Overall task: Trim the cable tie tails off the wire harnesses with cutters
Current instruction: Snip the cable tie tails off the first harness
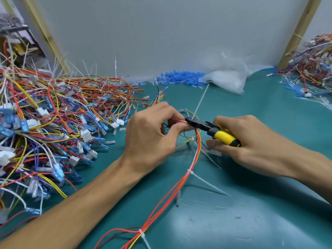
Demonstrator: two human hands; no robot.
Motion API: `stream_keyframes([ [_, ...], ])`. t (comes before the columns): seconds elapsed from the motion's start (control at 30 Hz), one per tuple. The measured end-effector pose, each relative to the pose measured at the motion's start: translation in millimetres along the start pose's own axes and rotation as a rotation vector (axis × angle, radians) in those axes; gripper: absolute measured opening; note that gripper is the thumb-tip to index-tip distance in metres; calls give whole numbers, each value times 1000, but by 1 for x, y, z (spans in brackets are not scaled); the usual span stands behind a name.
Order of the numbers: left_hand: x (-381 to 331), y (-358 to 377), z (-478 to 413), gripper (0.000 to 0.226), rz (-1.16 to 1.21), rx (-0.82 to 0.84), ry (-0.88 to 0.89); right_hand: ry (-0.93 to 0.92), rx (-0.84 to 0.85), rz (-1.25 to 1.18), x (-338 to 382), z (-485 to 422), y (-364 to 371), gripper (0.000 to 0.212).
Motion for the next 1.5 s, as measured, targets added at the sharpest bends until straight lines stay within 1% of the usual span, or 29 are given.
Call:
stream_keyframes([
  [0.23,-1,-1,0,14,-6,10,9,-24,-14,-3,2,-1,1,43],
  [0.43,-3,-1,1,14,-7,20,7,-54,-13,24,6,-1,2,36],
  [0.6,-4,-2,0,11,6,20,3,-45,10,50,4,0,0,38],
  [0.77,-6,-2,0,11,1,6,14,-38,16,47,3,-2,0,34],
  [0.93,-7,-3,0,11,19,-3,16,-18,-2,15,-1,0,0,43],
  [1.2,-7,-1,0,11,27,55,29,-2,31,39,-2,-1,0,41],
  [1.37,-5,2,1,8,39,90,12,13,26,64,-7,-2,0,36],
  [1.5,-2,3,1,9,42,101,8,17,20,69,-9,-2,2,40],
])
Point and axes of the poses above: each hand's wrist, its own z-axis away from the middle knuckle, its own y-axis out of the palm, x = y × z, the point moved 6 cm from there along -z, towards the middle knuckle, and after that the axes turned 3 degrees about z, right-handed, at the moved point
